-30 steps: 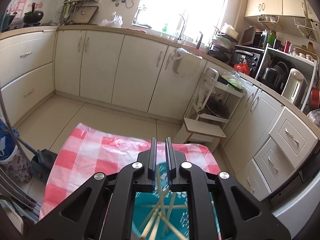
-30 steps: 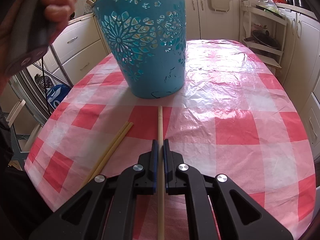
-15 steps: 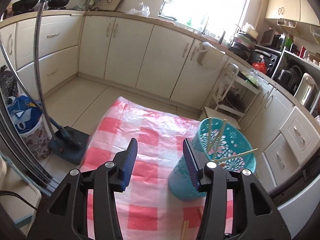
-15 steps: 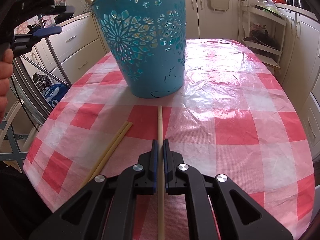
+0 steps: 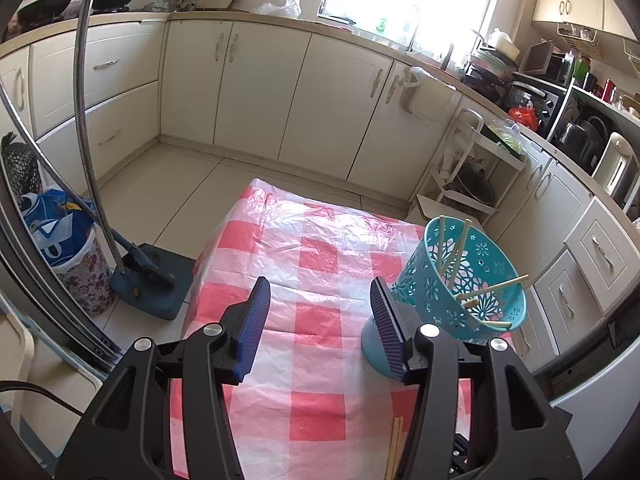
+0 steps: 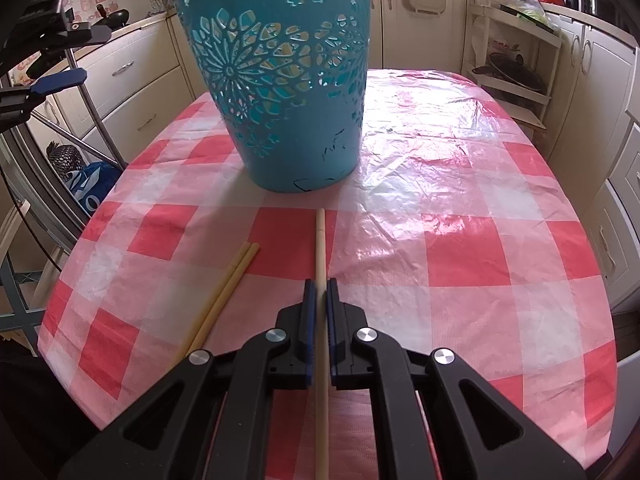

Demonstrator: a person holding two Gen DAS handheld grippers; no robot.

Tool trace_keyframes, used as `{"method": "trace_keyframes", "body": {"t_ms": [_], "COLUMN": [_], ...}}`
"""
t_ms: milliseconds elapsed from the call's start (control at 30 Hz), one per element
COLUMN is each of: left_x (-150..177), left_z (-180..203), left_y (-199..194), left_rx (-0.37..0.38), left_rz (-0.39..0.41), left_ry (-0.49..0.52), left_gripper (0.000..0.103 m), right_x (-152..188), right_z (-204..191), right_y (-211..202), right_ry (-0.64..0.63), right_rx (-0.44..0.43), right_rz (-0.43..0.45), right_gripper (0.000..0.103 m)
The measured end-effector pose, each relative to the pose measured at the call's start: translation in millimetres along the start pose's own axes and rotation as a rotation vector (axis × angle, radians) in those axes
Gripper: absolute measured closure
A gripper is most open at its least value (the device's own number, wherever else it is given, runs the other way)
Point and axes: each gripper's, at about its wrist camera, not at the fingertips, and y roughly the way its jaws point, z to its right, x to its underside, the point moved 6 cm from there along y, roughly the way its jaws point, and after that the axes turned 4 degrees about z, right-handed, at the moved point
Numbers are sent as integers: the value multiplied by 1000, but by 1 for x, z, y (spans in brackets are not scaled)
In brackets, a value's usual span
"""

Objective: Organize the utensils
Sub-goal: 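Lift the held chopstick with the right tool over the teal holder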

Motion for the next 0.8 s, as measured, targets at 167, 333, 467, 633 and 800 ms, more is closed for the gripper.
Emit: {"method": "trace_keyframes", "body": {"t_ms": [167, 333, 467, 633, 800], "left_x": [0, 0, 3, 6, 9], "left_z": [-7, -6, -1, 6, 11], "left_y": [-1, 0, 4, 10, 14], "left_rx": [-4, -3, -3, -4, -8], "left_rz": [-12, -20, -32, -45, -52], "left_ry": [-8, -1, 12, 32, 46], "left_gripper": [53, 53, 53, 53, 53], "right_x": [3, 10, 10, 1, -12], "right_z": [2, 9, 18, 27, 31], "right_y": [-4, -13, -26, -45, -68], "right_ry": [30, 70, 116, 158, 185], "right_rx": [1, -16, -40, -72, -104], "right_rz": [-13, -21, -8, 26, 70], "right_gripper": [97, 97, 97, 97, 97]}}
